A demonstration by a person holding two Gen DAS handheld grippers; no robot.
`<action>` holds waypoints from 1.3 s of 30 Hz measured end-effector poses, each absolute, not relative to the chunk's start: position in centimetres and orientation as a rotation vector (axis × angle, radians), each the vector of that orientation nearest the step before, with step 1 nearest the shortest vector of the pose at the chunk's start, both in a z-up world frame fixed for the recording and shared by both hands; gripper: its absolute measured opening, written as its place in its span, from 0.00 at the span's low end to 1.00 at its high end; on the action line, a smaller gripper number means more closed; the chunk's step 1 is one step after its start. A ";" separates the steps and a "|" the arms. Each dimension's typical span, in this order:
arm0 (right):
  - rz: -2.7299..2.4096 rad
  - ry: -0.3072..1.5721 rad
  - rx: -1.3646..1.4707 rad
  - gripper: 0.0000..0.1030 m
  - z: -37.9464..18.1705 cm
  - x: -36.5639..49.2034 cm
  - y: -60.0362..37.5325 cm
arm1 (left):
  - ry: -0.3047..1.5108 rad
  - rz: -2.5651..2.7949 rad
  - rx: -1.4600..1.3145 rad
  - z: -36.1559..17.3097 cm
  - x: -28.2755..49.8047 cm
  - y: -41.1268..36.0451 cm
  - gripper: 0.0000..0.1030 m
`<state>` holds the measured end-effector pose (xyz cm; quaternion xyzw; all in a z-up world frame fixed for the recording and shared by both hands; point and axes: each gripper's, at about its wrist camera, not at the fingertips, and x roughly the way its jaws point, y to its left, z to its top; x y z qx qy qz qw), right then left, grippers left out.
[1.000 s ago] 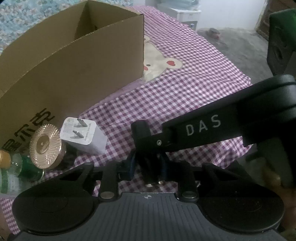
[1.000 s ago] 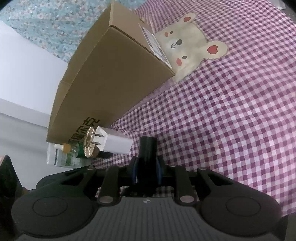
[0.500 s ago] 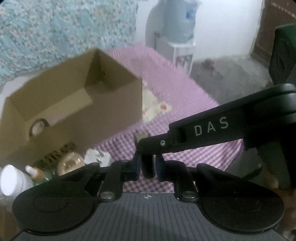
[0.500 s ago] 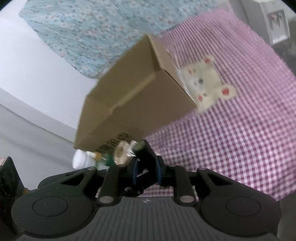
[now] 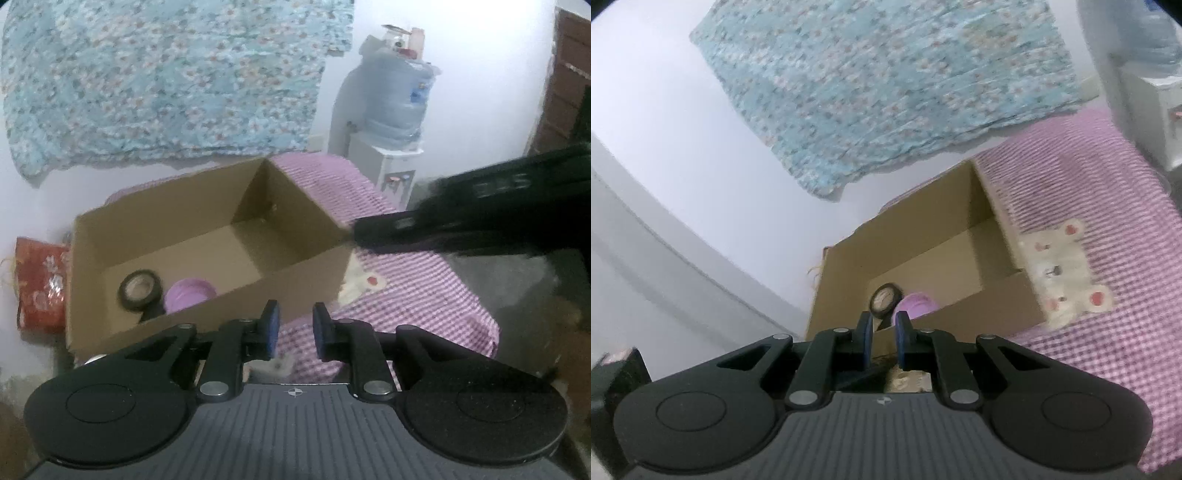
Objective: Organize rigid objects
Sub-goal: 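Grasp the small black bottle with gold cap using the right tool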
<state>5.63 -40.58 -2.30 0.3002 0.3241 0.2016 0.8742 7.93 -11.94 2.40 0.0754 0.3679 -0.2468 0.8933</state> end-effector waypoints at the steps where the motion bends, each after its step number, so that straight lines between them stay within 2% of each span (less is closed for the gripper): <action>1: 0.409 0.681 0.631 0.15 -2.5 5.3 -41.0 | 0.775 -0.507 0.154 2.2 7.8 -11.5 0.21; 4: 0.366 0.731 0.630 0.16 -4.2 4.6 -42.0 | 0.838 -0.514 0.138 0.5 7.9 -10.8 0.22; 9: 0.322 0.847 0.651 0.16 -8.3 4.7 -42.1 | 0.894 -0.581 0.188 -2.9 6.9 -12.5 0.35; 12: 0.321 0.856 0.626 0.20 -9.3 4.3 -41.8 | 0.886 -0.606 0.271 -4.9 6.3 -14.4 0.37; 13: 0.332 0.855 0.607 0.25 -9.4 4.1 -41.7 | 0.881 -0.611 0.297 -5.5 6.2 -15.0 0.37; 16: 0.360 0.849 0.521 0.53 -9.4 3.7 -40.8 | 0.857 -0.617 0.339 -7.0 6.3 -16.0 0.37; 17: 0.368 0.842 0.482 0.54 -9.4 3.8 -40.3 | 0.847 -0.617 0.347 -7.3 6.4 -16.3 0.37; 24: 0.413 0.878 0.368 0.52 -11.4 5.8 -38.7 | 0.825 -0.629 0.375 -9.3 6.8 -16.7 0.37; 31: 0.447 0.908 0.381 0.40 -13.2 7.2 -38.9 | 0.817 -0.649 0.421 -10.7 7.4 -17.9 0.35; 32: 0.452 0.907 0.382 0.36 -13.3 7.4 -38.9 | 0.814 -0.651 0.423 -10.7 7.4 -17.9 0.33; 35: 0.453 0.891 0.375 0.31 -13.1 7.5 -39.0 | 0.797 -0.652 0.431 -10.7 7.3 -18.2 0.22; 39: 0.447 0.868 0.345 0.28 -12.3 7.2 -38.9 | 0.769 -0.651 0.422 -10.1 6.8 -18.2 0.21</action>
